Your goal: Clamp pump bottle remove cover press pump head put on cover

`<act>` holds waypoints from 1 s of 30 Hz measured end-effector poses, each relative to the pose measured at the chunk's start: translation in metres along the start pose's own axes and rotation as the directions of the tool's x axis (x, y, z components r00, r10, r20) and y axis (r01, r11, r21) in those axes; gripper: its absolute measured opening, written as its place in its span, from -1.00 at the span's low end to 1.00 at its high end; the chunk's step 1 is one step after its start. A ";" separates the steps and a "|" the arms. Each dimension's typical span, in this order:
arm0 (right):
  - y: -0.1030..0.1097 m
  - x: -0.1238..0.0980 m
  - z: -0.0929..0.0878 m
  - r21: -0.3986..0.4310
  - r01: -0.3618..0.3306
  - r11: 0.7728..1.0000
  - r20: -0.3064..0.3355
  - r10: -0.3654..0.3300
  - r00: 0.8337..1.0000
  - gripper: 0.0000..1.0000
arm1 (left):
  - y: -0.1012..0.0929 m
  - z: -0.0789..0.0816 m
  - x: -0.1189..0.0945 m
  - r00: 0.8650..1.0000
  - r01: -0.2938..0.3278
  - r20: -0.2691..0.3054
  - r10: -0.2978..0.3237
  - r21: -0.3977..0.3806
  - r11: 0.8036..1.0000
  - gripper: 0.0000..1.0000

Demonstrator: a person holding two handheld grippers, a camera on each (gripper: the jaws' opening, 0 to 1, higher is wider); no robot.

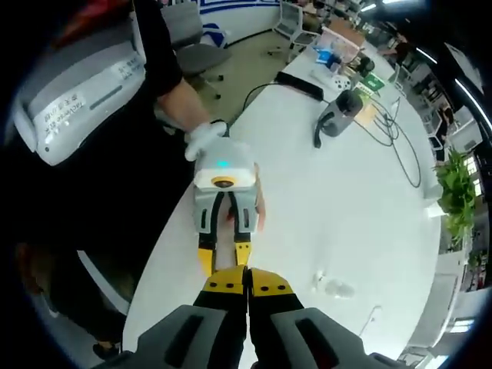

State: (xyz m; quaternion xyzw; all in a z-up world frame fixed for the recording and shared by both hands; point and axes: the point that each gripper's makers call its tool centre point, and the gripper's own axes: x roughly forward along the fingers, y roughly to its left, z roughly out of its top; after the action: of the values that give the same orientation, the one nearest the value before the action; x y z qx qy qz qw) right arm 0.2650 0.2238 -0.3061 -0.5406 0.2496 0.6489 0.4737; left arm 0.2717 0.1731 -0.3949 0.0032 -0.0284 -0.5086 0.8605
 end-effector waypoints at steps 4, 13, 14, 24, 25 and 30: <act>0.001 -0.003 -0.001 -0.002 0.004 1.000 -0.010 -0.004 1.000 -1.00 | 0.005 0.005 -0.001 1.000 -0.008 0.027 0.008 -0.020 1.000 -0.73; 0.002 -0.003 -0.004 -0.005 0.006 1.000 -0.029 -0.006 1.000 -1.00 | 0.007 0.011 -0.004 0.999 -0.018 0.048 0.019 -0.021 1.000 -0.73; 0.003 -0.002 -0.006 -0.009 0.003 1.000 -0.035 -0.003 0.999 -1.00 | 0.007 0.011 -0.004 0.999 -0.019 0.048 0.020 -0.020 1.000 -0.73; 0.002 -0.001 -0.015 0.000 0.000 1.000 -0.058 0.000 0.998 -1.00 | 0.005 0.009 -0.004 0.999 -0.021 0.044 0.021 -0.006 1.000 -0.73; 0.001 -0.001 -0.014 0.001 0.002 1.000 -0.055 -0.002 0.998 -1.00 | 0.006 0.010 -0.004 0.999 -0.022 0.046 0.022 -0.007 1.000 -0.73; 0.003 0.000 -0.016 0.002 -0.005 1.000 -0.061 0.005 0.998 -1.00 | 0.009 0.012 -0.005 0.998 -0.028 0.055 0.029 -0.010 1.000 -0.73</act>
State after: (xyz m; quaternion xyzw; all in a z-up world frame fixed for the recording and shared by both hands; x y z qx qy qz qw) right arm 0.2701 0.2090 -0.3116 -0.5590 0.2658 0.6330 0.4649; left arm 0.2771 0.1820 -0.3829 -0.0151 -0.0498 -0.4962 0.8666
